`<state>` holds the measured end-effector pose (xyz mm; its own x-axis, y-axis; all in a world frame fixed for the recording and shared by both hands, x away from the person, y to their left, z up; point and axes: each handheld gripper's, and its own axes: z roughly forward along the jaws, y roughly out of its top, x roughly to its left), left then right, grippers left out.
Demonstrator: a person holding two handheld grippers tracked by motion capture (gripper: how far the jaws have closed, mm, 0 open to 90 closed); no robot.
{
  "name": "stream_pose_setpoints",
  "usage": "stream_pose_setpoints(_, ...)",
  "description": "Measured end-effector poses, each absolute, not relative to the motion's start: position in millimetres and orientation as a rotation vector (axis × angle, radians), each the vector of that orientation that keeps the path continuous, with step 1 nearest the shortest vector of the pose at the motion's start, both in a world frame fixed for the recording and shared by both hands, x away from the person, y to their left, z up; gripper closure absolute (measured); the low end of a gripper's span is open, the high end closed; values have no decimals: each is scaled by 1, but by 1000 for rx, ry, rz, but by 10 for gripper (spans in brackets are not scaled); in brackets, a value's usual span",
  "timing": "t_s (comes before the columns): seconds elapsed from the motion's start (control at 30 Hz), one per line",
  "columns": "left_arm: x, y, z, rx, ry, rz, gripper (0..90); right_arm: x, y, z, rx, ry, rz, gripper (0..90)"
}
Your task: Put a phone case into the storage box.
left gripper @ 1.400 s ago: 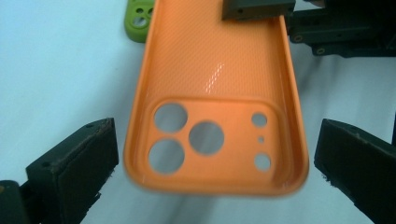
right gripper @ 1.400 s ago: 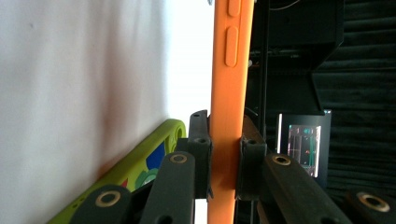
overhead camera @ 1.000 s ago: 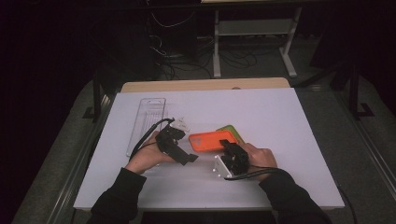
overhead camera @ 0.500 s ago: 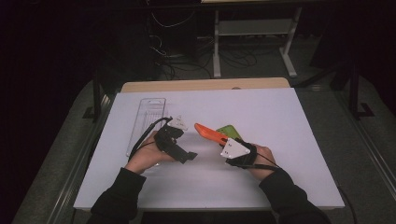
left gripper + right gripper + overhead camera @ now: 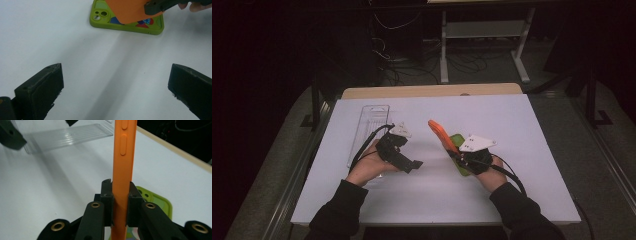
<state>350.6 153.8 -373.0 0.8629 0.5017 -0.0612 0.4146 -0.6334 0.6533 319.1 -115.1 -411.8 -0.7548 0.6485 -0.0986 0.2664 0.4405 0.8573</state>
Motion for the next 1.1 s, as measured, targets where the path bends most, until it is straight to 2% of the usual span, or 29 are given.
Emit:
stream_pose_setpoints(0.4,352,154,-372,2277,696,170,0,328,-128,-411,1068,2246,1516,783)
stream_pose_setpoints(0.7,358,156,-363,2138,709,193,0,326,-121,-412,1064,2247,1555,783)
stream_pose_setpoints(0.87,363,151,-358,2024,725,165,0,323,-114,-411,1056,2257,1574,783)
stream_pose_setpoints(1.1,369,140,-358,1962,707,132,0,320,-103,-410,1016,2269,1605,783)
